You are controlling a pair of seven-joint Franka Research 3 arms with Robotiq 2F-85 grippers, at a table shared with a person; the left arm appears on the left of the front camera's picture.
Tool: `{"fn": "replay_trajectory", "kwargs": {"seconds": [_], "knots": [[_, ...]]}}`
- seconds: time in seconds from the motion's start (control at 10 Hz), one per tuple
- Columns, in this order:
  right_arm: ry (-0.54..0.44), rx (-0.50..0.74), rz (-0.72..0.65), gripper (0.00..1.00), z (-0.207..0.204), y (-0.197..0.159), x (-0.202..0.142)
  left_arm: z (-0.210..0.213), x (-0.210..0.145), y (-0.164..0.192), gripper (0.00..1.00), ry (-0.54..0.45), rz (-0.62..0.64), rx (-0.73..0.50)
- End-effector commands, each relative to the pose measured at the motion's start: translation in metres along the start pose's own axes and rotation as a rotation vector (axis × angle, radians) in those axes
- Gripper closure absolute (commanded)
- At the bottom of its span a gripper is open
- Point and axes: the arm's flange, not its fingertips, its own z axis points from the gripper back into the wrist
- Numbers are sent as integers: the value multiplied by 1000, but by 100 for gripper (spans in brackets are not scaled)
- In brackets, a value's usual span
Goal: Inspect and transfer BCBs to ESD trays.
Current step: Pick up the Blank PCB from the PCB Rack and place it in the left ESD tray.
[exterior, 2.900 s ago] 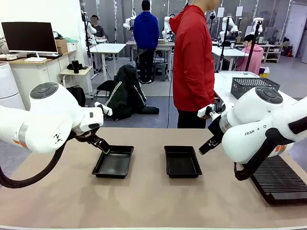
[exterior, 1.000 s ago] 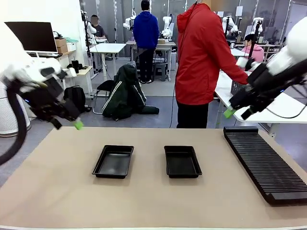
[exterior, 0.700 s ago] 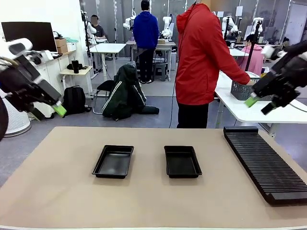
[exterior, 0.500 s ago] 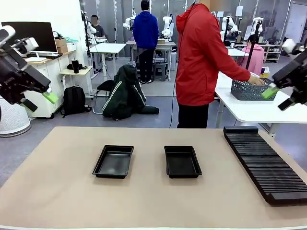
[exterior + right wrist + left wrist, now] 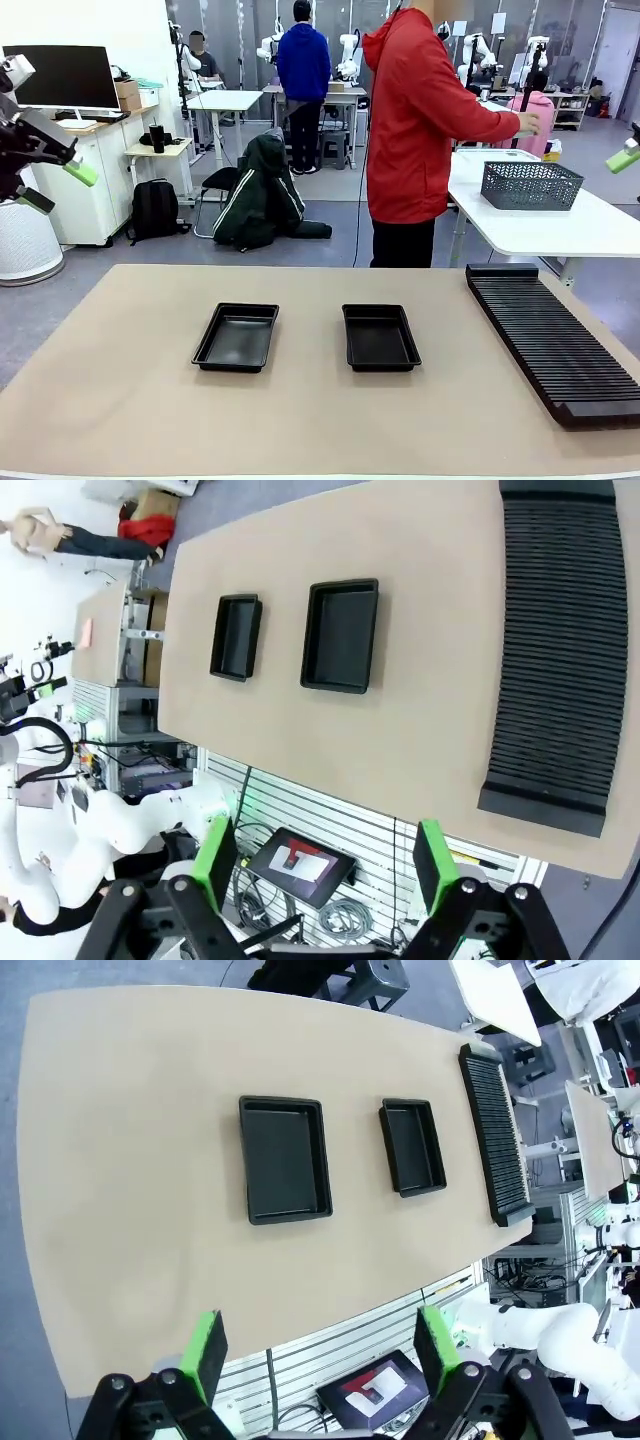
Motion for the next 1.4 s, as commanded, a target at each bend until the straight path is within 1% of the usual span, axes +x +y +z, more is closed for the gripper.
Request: {"fn": "replay_trajectory", "kwargs": {"seconds": [0.0,0.3,0.7,1.0,1.3], "knots": [[14,45,-36,6,10,-6,1,8,5,-1,0,64,43,15],[16,32,-41,6,18,-20,-6,14,8,-8,0,65,44,62],[-4,24,-38,6,20,-21,-15,18,-1,-12,0,55,36,67],[-58,10,7,6,31,-8,-20,25,-5,-12,0,5,31,56],[-81,14,48,6,47,7,-18,29,-8,-14,0,-23,23,34]]}}
